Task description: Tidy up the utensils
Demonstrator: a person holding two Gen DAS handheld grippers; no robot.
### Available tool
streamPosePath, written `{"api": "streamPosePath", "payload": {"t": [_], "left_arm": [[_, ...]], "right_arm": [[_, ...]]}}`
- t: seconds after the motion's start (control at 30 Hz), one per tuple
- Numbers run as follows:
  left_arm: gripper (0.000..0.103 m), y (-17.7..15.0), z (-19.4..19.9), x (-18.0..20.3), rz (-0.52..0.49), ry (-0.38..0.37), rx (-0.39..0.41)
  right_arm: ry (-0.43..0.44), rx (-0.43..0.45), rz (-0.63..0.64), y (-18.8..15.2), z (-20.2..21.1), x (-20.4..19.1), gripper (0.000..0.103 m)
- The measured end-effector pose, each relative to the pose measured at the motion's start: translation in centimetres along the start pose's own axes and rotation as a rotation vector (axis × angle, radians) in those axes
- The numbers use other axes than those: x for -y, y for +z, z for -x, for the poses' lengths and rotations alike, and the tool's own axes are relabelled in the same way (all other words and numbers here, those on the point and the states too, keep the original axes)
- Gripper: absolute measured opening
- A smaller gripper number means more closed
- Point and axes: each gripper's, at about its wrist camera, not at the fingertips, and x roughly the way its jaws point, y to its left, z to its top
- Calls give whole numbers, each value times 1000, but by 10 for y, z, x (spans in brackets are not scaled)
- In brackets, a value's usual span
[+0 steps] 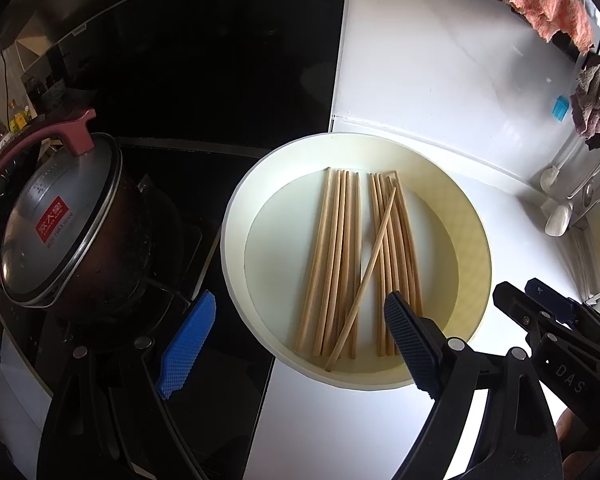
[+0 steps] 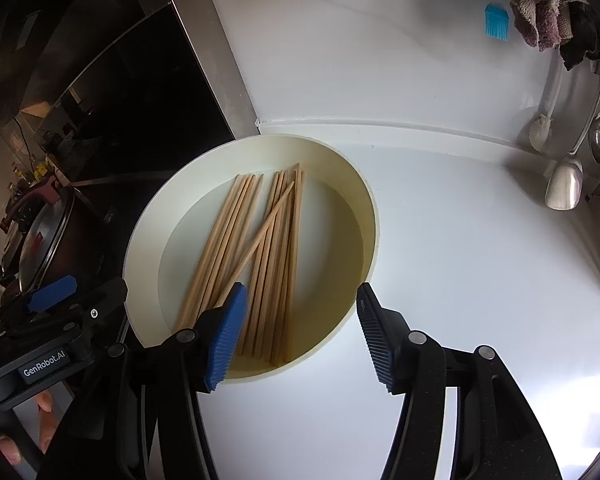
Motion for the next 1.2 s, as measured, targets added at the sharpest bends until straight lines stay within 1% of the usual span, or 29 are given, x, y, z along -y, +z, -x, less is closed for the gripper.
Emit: {"api": "streamPosePath", "payload": {"t": [0.37, 0.77, 0.87, 1.03, 1.2], "left_arm": [[85, 2, 7, 0, -5, 3, 19], [85, 1, 24, 0, -8, 8, 63], [88, 2, 29, 2, -19, 10, 79], [89, 2, 36, 4, -31, 19, 97], [90, 6, 37, 1, -16, 26, 88]], "right_arm": [[-1, 24, -7, 0, 9, -3, 56], [6, 59, -11, -1, 22, -5, 56], [7, 65, -12, -2, 24, -5, 56], [12, 73, -6, -2, 28, -7, 57], [14, 80, -6, -3, 32, -7, 56]]}}
